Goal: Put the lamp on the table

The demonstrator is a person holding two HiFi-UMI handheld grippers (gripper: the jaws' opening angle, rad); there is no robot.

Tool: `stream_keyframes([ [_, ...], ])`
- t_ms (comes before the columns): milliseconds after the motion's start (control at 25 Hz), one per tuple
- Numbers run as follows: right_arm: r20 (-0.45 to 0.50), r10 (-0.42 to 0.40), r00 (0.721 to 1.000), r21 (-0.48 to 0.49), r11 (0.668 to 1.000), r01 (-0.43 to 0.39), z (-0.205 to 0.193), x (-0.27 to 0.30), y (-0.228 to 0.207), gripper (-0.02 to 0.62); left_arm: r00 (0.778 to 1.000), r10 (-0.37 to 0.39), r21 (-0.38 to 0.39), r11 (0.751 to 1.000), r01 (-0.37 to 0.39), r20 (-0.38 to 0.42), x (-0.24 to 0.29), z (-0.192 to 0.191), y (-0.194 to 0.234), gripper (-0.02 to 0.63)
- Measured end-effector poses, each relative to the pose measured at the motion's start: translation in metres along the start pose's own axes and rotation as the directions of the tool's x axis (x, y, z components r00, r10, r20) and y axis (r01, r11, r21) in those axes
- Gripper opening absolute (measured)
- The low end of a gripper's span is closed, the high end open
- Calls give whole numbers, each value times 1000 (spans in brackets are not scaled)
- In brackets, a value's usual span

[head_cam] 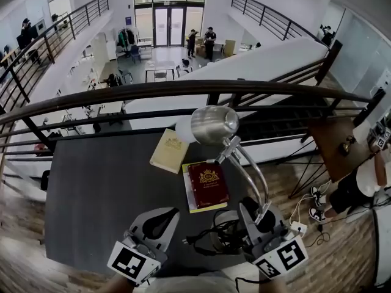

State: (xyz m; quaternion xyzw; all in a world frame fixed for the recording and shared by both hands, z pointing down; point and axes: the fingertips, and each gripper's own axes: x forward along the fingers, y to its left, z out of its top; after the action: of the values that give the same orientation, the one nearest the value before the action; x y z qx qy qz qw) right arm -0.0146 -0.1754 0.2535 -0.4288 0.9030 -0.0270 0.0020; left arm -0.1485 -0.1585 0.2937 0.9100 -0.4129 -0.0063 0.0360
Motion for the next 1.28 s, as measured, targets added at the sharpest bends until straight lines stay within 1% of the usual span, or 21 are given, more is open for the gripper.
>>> stream_keyframes([
  [280,-8,21,1000,5,1000,-21,-3,7,-13,44,999,40,-13,999,-40,-19,9,-2,6,5],
  [560,-8,47,999,13,999,-47,-11,20,-45,44,999,44,-19,999,-45,-31,43,-11,8,5],
  [640,-6,56,998,5,998,-56,-12,28,-53,44,999,47,-28,998,-47,-15,55,-10,12,5],
  [720,-3,62,998,-9,998,-62,-12,39,-63,44,999,43,-28,999,-43,-2,71,-11,16,5],
  [840,8,66,998,-27,997,-66,-12,56,-81,44,999,32,-27,999,-32,-6,95,-19,22,5],
  [920,16,66,998,-31,997,-66,-12,70,-94,44,1000,22,-49,999,-22,-3,112,-22,29,5],
  [1040,33,71,997,-30,997,-70,-10,93,-115,44,999,3,-98,995,0,33,138,-22,44,5],
  [1160,54,82,995,-28,996,-80,-6,116,-135,44,999,1,-61,998,2,48,161,-20,58,5],
  [1280,65,93,994,-37,995,-91,-4,140,-155,44,998,4,-61,998,0,59,183,-19,74,5],
])
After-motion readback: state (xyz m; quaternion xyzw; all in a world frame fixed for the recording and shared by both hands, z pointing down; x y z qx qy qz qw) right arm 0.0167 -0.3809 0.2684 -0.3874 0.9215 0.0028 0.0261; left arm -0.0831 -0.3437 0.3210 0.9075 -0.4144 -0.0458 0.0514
